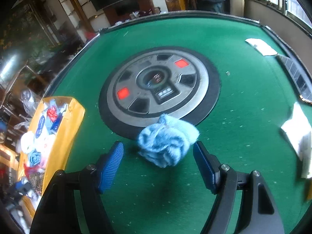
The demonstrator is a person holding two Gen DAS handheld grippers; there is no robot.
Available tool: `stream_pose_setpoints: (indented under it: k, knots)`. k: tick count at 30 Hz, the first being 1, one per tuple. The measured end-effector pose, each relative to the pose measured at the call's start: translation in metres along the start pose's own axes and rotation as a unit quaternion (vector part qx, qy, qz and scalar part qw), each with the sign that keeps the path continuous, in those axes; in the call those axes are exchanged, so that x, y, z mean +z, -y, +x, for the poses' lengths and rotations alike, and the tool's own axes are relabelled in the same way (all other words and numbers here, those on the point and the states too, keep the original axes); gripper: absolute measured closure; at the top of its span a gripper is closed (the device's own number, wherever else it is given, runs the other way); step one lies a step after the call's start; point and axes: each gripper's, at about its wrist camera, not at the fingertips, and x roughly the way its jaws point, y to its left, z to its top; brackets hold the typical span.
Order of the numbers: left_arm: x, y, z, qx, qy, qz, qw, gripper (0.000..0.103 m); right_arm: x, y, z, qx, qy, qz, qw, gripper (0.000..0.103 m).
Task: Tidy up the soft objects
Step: 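Grasp the light blue cloth with the right tool and carry it over the box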
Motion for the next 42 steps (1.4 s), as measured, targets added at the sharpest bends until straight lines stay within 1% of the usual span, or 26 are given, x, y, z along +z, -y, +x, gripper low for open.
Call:
stream_pose_setpoints:
  k: [1, 2, 3, 4, 5, 7, 9, 12, 13, 14, 16, 18, 21, 22, 23, 26, 30, 32, 33, 35, 37, 39, 42]
  knots:
    - [-0.005, 0.002, 0.002, 0.002, -0.02, 0.015, 0.9997, 0.035, -0.001, 0.0, 0.0, 0.001, 0.0, 0.001, 1.0, 0.061]
    - [-0.012, 0.003, 0.005, 0.005, -0.036, 0.03, 0.9989, 0.035, -0.002, 0.0, 0.0, 0.001, -0.001, -0.002, 1.0, 0.073]
    - [-0.02, 0.003, 0.005, 0.014, -0.045, 0.045, 0.9979, 0.035, -0.003, -0.001, 0.001, -0.001, -0.004, -0.007, 1.0, 0.076]
    - [-0.025, 0.002, 0.004, 0.017, -0.046, 0.052, 0.9974, 0.035, -0.004, -0.001, 0.0, -0.001, -0.006, -0.011, 1.0, 0.078]
    - [-0.029, -0.001, -0.001, 0.011, -0.04, 0.053, 0.9977, 0.035, -0.006, 0.0, -0.001, -0.001, -0.007, -0.014, 1.0, 0.082]
    - [-0.03, -0.011, -0.017, -0.029, -0.02, 0.036, 0.9987, 0.035, -0.007, 0.002, -0.006, 0.001, -0.004, -0.018, 1.0, 0.082]
    - [-0.027, -0.022, -0.027, -0.053, -0.01, 0.005, 0.9985, 0.035, -0.008, 0.003, -0.012, 0.005, 0.002, -0.023, 1.0, 0.082]
    - [-0.022, -0.038, -0.037, -0.064, 0.009, -0.029, 0.9975, 0.035, -0.007, -0.001, -0.017, 0.012, 0.003, -0.036, 0.999, 0.081]
    - [-0.022, -0.041, -0.04, -0.067, 0.015, -0.038, 0.9969, 0.035, -0.006, -0.001, -0.019, 0.008, 0.007, -0.037, 0.999, 0.073]
    - [-0.024, -0.042, -0.042, -0.073, 0.021, -0.046, 0.996, 0.035, -0.005, 0.0, -0.02, 0.0, 0.012, -0.037, 0.999, 0.055]
    - [-0.022, -0.046, -0.046, -0.085, 0.031, -0.055, 0.9944, 0.035, -0.002, 0.002, -0.018, -0.007, 0.017, -0.034, 0.999, 0.033]
    - [-0.022, -0.043, -0.05, -0.087, 0.04, -0.057, 0.9938, 0.035, 0.001, 0.003, -0.015, -0.01, 0.023, -0.025, 0.999, 0.033]
    - [-0.019, -0.044, -0.053, -0.093, 0.047, -0.06, 0.9927, 0.035, 0.003, -0.002, -0.004, -0.007, 0.011, -0.027, 1.0, 0.033]
    - [-0.019, -0.045, -0.054, -0.093, 0.049, -0.062, 0.9925, 0.035, 0.003, -0.005, 0.001, -0.006, 0.006, -0.031, 0.999, 0.04]
    - [-0.019, -0.046, -0.055, -0.093, 0.052, -0.063, 0.9923, 0.035, 0.003, -0.008, 0.005, -0.006, 0.0, -0.032, 0.999, 0.064]
    - [-0.02, -0.047, -0.059, -0.095, 0.06, -0.067, 0.9914, 0.035, 0.001, -0.013, 0.004, -0.009, 0.005, -0.038, 0.999, 0.066]
    - [-0.019, -0.054, -0.056, -0.096, 0.064, -0.081, 0.99, 0.035, -0.006, -0.026, -0.023, 0.029, 0.022, -0.051, 0.998, 0.066]
    - [-0.019, -0.056, -0.052, -0.099, 0.062, -0.088, 0.9892, 0.035, -0.013, -0.041, -0.043, 0.072, 0.022, -0.061, 0.995, 0.066]
    - [-0.019, -0.057, -0.05, -0.1, 0.062, -0.091, 0.9889, 0.035, -0.017, -0.054, -0.053, 0.103, 0.017, -0.074, 0.992, 0.066]
    - [-0.02, -0.058, -0.048, -0.102, 0.061, -0.096, 0.9882, 0.035, -0.031, -0.087, -0.072, 0.154, 0.007, -0.113, 0.982, 0.066]
    - [-0.02, -0.058, -0.047, -0.103, 0.061, -0.099, 0.9879, 0.035, -0.047, -0.12, -0.082, 0.187, -0.006, -0.154, 0.97, 0.066]
    - [-0.02, -0.058, -0.048, -0.097, 0.065, -0.098, 0.9883, 0.035, -0.069, -0.16, -0.084, 0.211, -0.025, -0.203, 0.956, 0.066]
    - [-0.022, -0.062, -0.052, -0.086, 0.072, -0.098, 0.9889, 0.035, -0.095, -0.201, -0.071, 0.228, -0.055, -0.252, 0.939, 0.066]
